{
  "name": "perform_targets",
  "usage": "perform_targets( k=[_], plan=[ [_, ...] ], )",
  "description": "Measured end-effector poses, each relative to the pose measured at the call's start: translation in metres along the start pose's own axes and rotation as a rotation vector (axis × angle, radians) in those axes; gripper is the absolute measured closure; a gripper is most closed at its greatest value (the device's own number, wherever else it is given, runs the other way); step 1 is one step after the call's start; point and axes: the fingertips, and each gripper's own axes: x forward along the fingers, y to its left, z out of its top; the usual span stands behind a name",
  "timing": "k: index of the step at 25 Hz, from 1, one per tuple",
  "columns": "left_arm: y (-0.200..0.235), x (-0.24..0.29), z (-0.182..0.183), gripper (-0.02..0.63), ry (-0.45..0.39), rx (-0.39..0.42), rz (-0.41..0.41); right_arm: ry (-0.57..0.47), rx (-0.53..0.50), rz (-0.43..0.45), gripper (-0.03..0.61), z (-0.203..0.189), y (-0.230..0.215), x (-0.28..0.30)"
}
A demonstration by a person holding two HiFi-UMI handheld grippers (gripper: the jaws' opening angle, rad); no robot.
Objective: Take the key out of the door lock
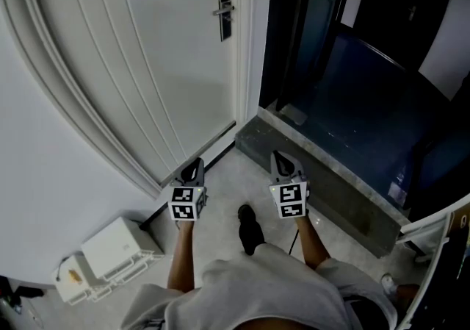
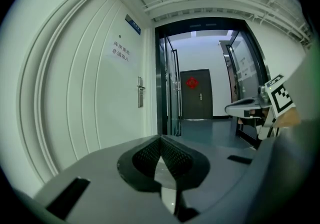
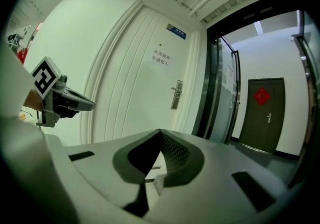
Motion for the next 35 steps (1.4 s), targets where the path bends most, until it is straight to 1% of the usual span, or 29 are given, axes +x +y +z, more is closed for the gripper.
perform_targets(
  k=[5, 10, 16, 25, 29, 35],
  plan=[
    [0.017, 0.037, 0.002, 0.595, -0.004, -0.007, 0.018, -0.016, -0.001, 0.01, 0.555, 0.0, -0.013, 0.04],
    [0.03, 0.092, 0.011, 0.595, -0.002, -0.002, 0.025, -0.021, 0.002, 0.021, 0.555, -0.003, -0.038, 0.094],
    [0.05, 0.173, 0.036, 0.595, 0.001, -0.002, 0.032, -0.038, 0.001, 0.056, 0.555, 0.008, -0.074, 0.173],
    [0.082, 0.288, 0.081, 0.595, 0.009, 0.032, 0.044, -0.049, 0.014, 0.097, 0.555, 0.025, -0.127, 0.287],
    [0.098, 0.331, 0.088, 0.595, 0.017, 0.027, 0.05, -0.053, 0.013, 0.106, 0.555, 0.029, -0.145, 0.332],
    [0.122, 0.376, 0.093, 0.595, 0.026, 0.014, 0.078, -0.053, 0.009, 0.141, 0.555, 0.03, -0.159, 0.389]
  ],
)
